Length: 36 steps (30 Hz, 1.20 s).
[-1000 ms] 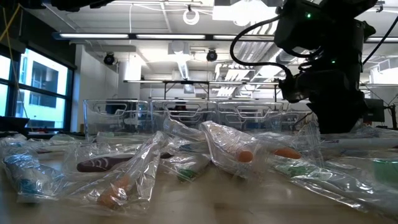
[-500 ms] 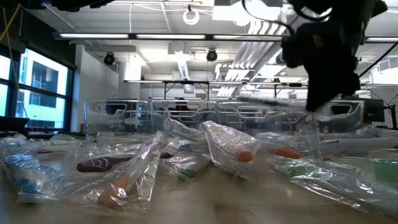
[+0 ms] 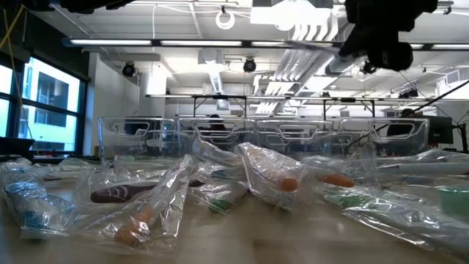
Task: Pick & Place Toothbrushes
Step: Put the violet toothbrush into the right transparent bin
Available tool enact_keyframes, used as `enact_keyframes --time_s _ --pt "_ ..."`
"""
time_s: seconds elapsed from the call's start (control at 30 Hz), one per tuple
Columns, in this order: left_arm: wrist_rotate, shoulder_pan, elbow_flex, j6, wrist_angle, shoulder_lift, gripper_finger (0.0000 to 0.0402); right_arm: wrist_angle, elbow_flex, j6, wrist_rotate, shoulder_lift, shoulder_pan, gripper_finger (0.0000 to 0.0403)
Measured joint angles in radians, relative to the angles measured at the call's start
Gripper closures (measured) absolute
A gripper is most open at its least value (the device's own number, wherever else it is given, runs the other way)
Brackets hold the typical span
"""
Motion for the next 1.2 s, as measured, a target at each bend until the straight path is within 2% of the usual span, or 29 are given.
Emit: enact_keyframes --time_s 0.2,0.4,0.63,0.73,0.87,0.97,1.2 --pt "0.0 0.0 0.0 -0.001 0.0 0.0 0.0236 -0.007 0.0 -0.051 0.097 -0.101 -0.018 0.039" --pt "0.0 0.0 0.0 -0.002 0.0 0.0 0.0236 -0.025 0.003 -0.111 0.158 -0.174 -0.083 0.039" --pt "0.0 0.0 0.0 -0.003 0.001 0.0 0.0236 -0.414 0.107 -0.021 0.236 -0.176 -0.215 0.039" --pt "0.0 0.0 0.0 -0.002 0.001 0.0 0.0236 -0.526 0.125 0.02 0.228 -0.17 -0.281 0.039" --pt "0.0 0.0 0.0 -0.002 0.001 0.0 0.0236 -0.576 0.126 0.027 0.181 -0.15 -0.371 0.039" --pt "0.0 0.0 0.0 -0.002 0.001 0.0 0.0236 -0.579 0.126 -0.005 0.151 -0.109 -0.433 0.039" --pt "0.0 0.0 0.0 -0.002 0.0 0.0 0.0236 -0.576 0.126 -0.128 0.011 0.055 -0.592 0.039"
